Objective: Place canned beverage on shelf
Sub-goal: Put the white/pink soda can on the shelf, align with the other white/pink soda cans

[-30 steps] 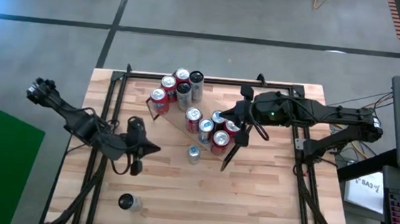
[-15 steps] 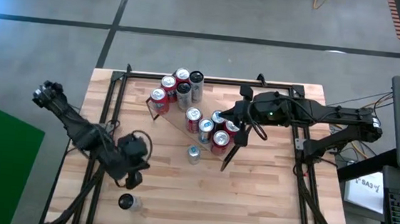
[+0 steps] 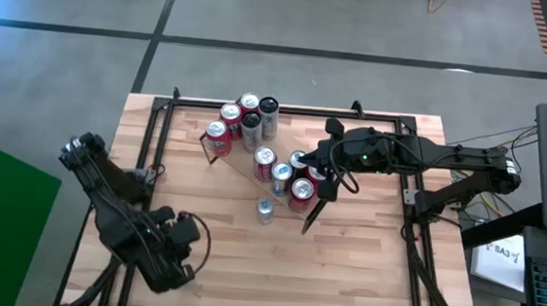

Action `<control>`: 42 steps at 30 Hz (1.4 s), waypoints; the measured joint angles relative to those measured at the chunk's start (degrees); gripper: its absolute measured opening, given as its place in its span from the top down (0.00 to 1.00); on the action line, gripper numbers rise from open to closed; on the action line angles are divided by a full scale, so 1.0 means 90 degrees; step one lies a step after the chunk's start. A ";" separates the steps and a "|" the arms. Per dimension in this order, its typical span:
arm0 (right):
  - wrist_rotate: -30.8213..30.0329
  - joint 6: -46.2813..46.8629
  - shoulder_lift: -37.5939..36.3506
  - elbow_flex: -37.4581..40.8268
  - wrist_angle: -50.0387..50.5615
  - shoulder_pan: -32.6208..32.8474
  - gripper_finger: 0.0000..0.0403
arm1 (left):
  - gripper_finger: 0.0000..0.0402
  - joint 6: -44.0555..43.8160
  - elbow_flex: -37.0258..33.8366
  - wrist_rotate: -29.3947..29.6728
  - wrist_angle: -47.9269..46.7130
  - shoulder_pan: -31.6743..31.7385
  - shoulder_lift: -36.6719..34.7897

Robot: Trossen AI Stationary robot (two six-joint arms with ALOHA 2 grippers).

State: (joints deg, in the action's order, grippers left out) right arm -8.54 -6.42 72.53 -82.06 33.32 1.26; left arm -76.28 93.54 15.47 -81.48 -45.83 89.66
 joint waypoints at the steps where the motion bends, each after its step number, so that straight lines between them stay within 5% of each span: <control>1: 0.0000 0.0000 0.0000 0.0000 0.0004 0.0000 0.98 | 0.97 -0.0066 0.0110 -0.0099 -0.0001 -0.0048 0.0115; 11: 0.0003 0.0000 0.0000 0.0000 0.0049 0.0000 0.98 | 0.63 -0.0543 0.0822 -0.1195 -0.0974 -0.0426 0.1183; 20: 0.0174 0.0059 0.0000 0.0000 0.0086 0.0000 0.98 | 0.34 -0.0883 0.0931 -0.0726 -0.0945 -0.0984 0.1133; 42: 0.0343 0.0085 0.0000 0.0083 0.0083 0.0002 0.98 | 0.30 -0.1437 0.0590 -0.0083 -0.0548 -0.1375 0.1481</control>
State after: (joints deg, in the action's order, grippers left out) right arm -5.45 -5.66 72.53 -81.32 34.06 1.28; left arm -89.21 98.85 14.72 -86.41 -58.21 102.98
